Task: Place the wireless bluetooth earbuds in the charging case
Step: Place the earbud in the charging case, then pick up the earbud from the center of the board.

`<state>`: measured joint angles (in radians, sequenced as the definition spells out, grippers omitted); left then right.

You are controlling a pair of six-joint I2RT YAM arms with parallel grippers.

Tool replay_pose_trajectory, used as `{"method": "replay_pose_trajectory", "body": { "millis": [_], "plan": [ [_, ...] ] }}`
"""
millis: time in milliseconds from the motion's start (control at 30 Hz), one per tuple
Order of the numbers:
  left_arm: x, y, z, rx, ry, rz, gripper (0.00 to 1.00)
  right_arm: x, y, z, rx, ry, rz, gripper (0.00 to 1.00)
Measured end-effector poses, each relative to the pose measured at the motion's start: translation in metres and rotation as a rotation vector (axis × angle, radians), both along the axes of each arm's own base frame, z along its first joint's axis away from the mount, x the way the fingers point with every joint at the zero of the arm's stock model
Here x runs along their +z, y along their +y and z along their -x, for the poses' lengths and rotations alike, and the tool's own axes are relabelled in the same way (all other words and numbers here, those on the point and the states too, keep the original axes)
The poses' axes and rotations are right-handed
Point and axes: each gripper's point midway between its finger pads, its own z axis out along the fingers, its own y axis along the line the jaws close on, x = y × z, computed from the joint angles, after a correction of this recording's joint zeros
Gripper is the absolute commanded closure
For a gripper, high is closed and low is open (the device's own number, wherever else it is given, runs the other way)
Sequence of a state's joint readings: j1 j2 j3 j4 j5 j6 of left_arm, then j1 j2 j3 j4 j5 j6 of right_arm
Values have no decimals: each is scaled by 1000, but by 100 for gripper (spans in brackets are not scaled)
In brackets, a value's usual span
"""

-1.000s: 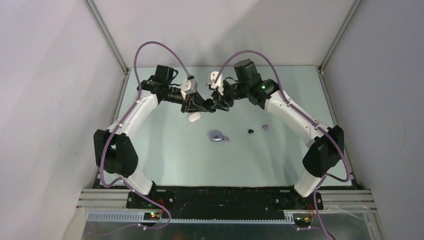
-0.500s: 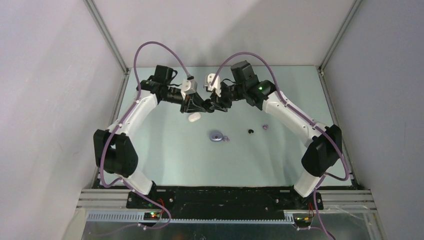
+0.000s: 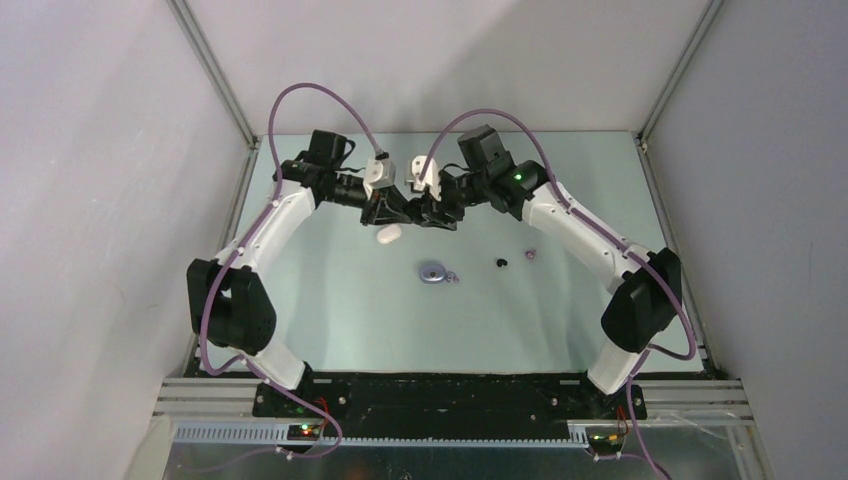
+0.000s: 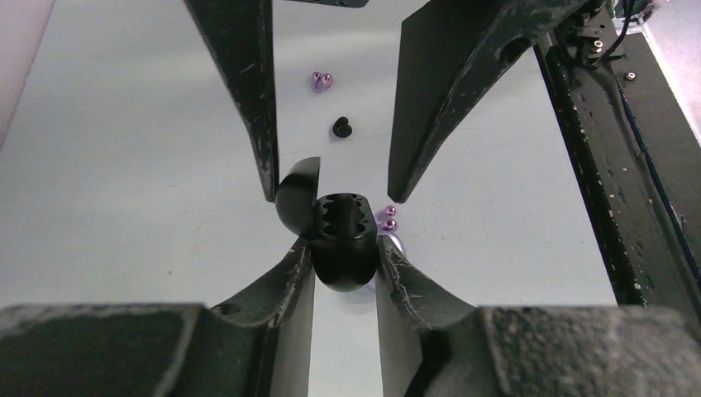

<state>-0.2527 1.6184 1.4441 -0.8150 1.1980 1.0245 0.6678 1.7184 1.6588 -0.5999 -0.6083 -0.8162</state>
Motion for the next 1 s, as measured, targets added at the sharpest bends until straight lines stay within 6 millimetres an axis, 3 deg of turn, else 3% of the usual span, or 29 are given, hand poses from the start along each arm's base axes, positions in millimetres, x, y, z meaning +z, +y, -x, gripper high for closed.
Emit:
{"method": "replay_pose_trajectory", "body": {
  "millis": [400, 567, 700, 767, 833, 1000],
  "plan": [
    [5, -2, -5, 3, -15, 19, 100, 31, -14, 3, -37, 32, -81, 40],
    [5, -2, -5, 3, -15, 19, 100, 33, -15, -4, -66, 38, -97, 41],
    [5, -2, -4, 10, 1, 18, 100, 30, -29, -15, -98, 48, -94, 44],
    [5, -2, -6, 22, 14, 23, 100, 20, -48, -23, -131, 65, -77, 48],
    [4, -1, -6, 36, 31, 27, 100, 2, -67, -26, -157, 88, -43, 59],
    [-6, 3, -4, 100, 107, 46, 100, -67, -121, -8, -197, 189, 115, 76]
  ]
}}
